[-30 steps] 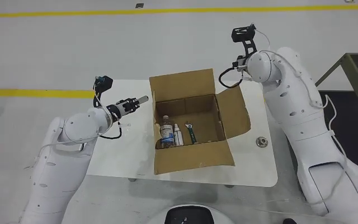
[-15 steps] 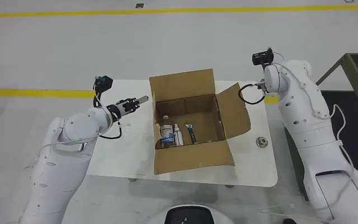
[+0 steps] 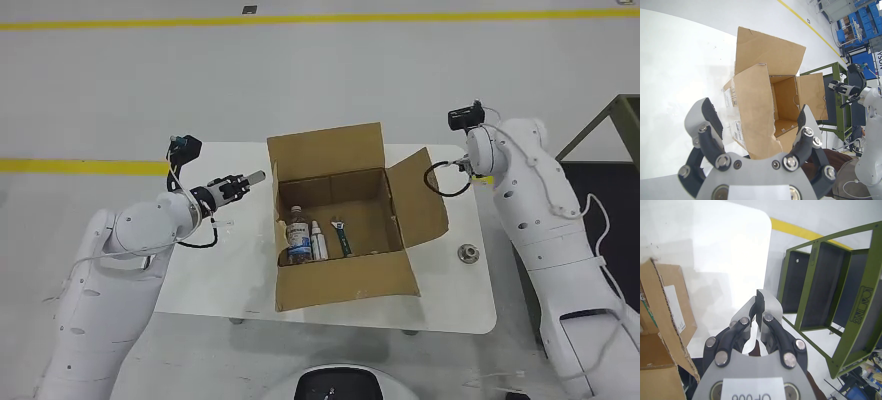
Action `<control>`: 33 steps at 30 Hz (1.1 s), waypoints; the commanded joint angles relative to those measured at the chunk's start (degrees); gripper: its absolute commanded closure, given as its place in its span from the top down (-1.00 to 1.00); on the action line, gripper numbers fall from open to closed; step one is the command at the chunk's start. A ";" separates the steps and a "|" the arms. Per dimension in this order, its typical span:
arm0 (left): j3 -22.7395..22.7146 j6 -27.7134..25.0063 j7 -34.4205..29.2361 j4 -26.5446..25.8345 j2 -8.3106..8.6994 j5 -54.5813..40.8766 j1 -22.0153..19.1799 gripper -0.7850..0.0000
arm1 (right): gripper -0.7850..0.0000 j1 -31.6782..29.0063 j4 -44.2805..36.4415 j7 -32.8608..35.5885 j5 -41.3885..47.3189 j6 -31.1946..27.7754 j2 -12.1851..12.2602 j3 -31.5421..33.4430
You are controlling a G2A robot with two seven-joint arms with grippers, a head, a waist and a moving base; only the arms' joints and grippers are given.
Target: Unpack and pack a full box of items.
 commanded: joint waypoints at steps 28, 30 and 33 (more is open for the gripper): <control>0.00 0.00 0.00 0.00 0.00 0.00 0.00 1.00 | -1.00 -22.65 -15.37 5.28 7.73 -9.68 6.02 18.81; 0.00 0.00 0.00 0.00 0.00 0.00 0.00 1.00 | -1.00 -22.65 -15.37 5.28 7.73 -9.68 6.02 18.81; 0.00 0.00 0.00 0.00 0.00 0.00 0.00 1.00 | -1.00 -22.65 -15.37 5.28 7.73 -9.68 6.02 18.81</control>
